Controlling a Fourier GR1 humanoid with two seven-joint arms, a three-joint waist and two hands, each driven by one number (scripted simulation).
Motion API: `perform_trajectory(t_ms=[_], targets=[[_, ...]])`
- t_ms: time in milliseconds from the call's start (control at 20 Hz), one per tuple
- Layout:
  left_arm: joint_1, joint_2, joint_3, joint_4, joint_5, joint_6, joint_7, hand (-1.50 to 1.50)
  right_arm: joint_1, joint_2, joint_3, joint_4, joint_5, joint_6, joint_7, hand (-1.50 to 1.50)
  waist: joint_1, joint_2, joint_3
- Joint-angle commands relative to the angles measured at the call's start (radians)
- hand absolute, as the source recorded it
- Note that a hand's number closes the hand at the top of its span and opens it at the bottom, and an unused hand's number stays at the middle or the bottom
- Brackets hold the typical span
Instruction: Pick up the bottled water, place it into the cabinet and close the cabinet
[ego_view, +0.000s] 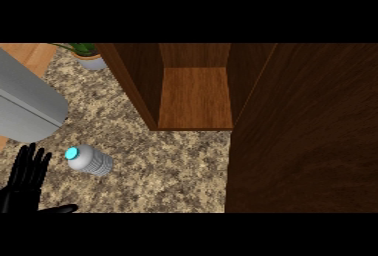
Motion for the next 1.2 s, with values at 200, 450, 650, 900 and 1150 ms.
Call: perform_trajectory(t_ms=[200, 450, 650, 900, 1150], targets=[[-0.155, 0.047, 0.062, 0.339, 0.017, -0.049, -0.075, -1.50, 0.023, 0.003, 0.029, -0.004, 0.021, -0.009, -0.035, -1.50, -0.002, 0.000, 0.000], [-0.278, 0.046, 0.077, 0.548, 0.018, -0.057, -0.145, -1.50, -0.001, -0.013, -0.014, 0.016, -0.034, -0.008, -0.002, -1.50, -0.003, 0.001, 0.000], [-0.283, 0.014, 0.048, 0.724, -0.038, -0.101, -0.286, -1.50, -0.016, -0.004, 0.020, -0.053, -0.008, -0.043, 0.048, -1.50, -0.003, 0.002, -0.001], [-0.416, 0.090, 0.085, 0.911, -0.028, -0.127, -0.338, -1.50, 0.058, -0.037, -0.007, -0.007, -0.033, 0.013, -0.042, -1.50, -0.007, 0.001, -0.001], [-0.497, 0.117, 0.080, 1.090, -0.061, -0.158, -0.443, -1.50, 0.036, -0.036, -0.002, 0.006, -0.011, 0.013, -0.046, -1.50, -0.009, 0.002, -0.001]])
